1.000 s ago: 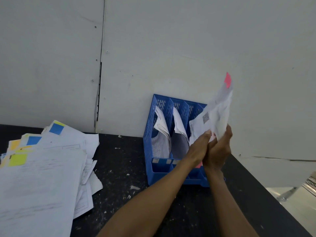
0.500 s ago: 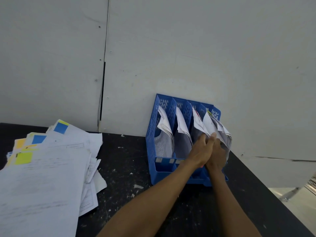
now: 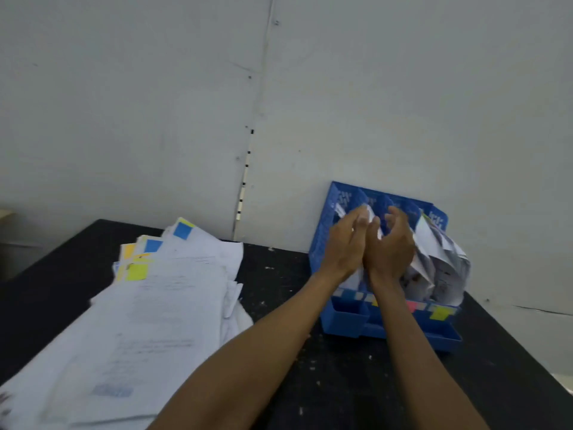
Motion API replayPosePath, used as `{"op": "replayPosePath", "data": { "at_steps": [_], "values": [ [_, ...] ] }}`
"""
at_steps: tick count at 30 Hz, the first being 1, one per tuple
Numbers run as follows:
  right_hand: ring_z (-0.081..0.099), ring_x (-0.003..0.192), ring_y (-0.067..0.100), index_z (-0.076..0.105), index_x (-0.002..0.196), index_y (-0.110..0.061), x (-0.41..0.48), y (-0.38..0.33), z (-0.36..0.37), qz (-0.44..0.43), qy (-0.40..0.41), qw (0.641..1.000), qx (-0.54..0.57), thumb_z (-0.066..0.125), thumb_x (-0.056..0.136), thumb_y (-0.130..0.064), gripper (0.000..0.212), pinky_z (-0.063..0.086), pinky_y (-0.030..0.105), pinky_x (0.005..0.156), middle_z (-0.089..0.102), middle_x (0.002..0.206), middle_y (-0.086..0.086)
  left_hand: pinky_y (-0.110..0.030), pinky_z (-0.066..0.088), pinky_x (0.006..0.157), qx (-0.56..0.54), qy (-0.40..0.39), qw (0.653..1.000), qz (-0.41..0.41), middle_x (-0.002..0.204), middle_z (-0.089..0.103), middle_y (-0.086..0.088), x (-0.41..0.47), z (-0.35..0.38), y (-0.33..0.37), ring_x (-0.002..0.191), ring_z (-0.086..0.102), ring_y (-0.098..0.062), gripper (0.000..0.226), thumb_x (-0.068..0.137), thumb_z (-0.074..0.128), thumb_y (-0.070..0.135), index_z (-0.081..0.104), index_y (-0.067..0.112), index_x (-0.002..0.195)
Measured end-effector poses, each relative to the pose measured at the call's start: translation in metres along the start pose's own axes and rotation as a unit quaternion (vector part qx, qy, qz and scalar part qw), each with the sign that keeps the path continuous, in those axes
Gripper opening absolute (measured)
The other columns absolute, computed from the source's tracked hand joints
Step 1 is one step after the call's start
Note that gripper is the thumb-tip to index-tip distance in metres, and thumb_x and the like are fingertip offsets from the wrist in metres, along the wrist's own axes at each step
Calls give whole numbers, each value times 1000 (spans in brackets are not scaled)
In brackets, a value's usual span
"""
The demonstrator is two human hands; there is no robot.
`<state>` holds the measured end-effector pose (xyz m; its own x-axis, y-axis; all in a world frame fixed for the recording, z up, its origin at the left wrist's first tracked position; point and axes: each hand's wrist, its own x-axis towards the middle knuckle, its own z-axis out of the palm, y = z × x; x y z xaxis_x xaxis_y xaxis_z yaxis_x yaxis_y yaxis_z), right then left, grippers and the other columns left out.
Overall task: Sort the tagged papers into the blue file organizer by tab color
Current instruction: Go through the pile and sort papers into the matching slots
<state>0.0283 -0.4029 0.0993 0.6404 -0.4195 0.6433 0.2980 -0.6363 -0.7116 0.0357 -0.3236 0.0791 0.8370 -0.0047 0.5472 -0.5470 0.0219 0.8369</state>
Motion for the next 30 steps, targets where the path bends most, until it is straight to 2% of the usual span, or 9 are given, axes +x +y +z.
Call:
{"op": "replayPosePath", "data": {
  "at_steps": [2, 4, 8, 11, 14, 18, 22, 27, 30],
  "values": [
    [57, 102, 22, 51, 126, -16, -18, -12, 26, 4, -50, 999, -8, 52, 94, -23, 33, 45, 32, 87, 60, 114, 6, -25, 47, 90, 53, 56, 997, 16, 112, 67, -6, -3, -48, -4, 99, 61, -9, 27, 102, 46, 24, 64, 9, 115],
    [60, 94, 24, 56, 118, -18, -51, -29, 61, 13, -97, 995, -21, 52, 93, -24, 26, 46, 31, 80, 64, 104, 5, -30, 47, 92, 147, 99, 984, -1, 116, 66, -8, -13, -99, -20, 106, 61, -17, 29, 98, 51, 24, 64, 7, 118],
    [66, 87, 23, 65, 97, -16, -132, -43, 124, 14, -203, 979, -28, 56, 93, -28, 15, 42, 24, 67, 71, 92, 4, -35, 41, 95, 359, 197, 903, -130, 122, 61, -7, -53, -201, -57, 116, 54, -26, 27, 92, 54, 22, 64, 12, 116],
    [61, 106, 25, 61, 115, -16, -187, -52, 163, 54, -316, 942, -104, 57, 88, -51, 44, 47, 30, 81, 66, 112, 4, -41, 37, 96, 509, 218, 797, -243, 133, 51, -9, -90, -263, -71, 122, 45, -29, 34, 91, 51, 25, 56, 14, 123],
    [45, 123, 28, 47, 132, -12, -232, -58, 184, 55, -354, 908, -216, 52, 83, -67, 74, 41, 39, 97, 51, 131, 9, -43, 34, 99, 558, 214, 741, -307, 139, 46, -10, -122, -304, -79, 125, 43, -30, 40, 93, 49, 28, 50, 13, 130],
    [38, 128, 24, 41, 137, -16, -258, -58, 187, 21, -301, 922, -245, 49, 86, -65, 71, 33, 37, 105, 45, 138, 6, -43, 35, 99, 523, 234, 758, -312, 130, 52, -9, -141, -329, -87, 120, 47, -28, 46, 93, 53, 27, 45, 13, 135],
    [48, 125, 24, 36, 144, -17, -261, -59, 183, 67, -259, 959, -98, 61, 91, -36, 61, 39, 36, 104, 51, 137, 5, -44, 33, 100, 469, 259, 787, -305, 127, 55, -9, -141, -335, -85, 119, 48, -29, 46, 92, 56, 24, 46, 13, 135],
    [66, 86, 23, 54, 121, -16, -261, -59, 175, 127, -200, 971, -8, 66, 89, -18, 35, 54, 36, 84, 71, 96, 9, -46, 33, 102, 444, 268, 788, -332, 132, 52, -10, -139, -339, -82, 123, 46, -30, 54, 91, 58, 25, 41, 15, 141],
    [66, 87, 20, 58, 112, -16, -262, -58, 174, 126, -193, 973, -13, 59, 94, -22, 19, 50, 29, 82, 71, 100, 5, -46, 32, 102, 447, 265, 785, -338, 130, 54, -7, -134, -345, -82, 121, 47, -28, 48, 93, 56, 28, 45, 16, 139]
  ]
}}
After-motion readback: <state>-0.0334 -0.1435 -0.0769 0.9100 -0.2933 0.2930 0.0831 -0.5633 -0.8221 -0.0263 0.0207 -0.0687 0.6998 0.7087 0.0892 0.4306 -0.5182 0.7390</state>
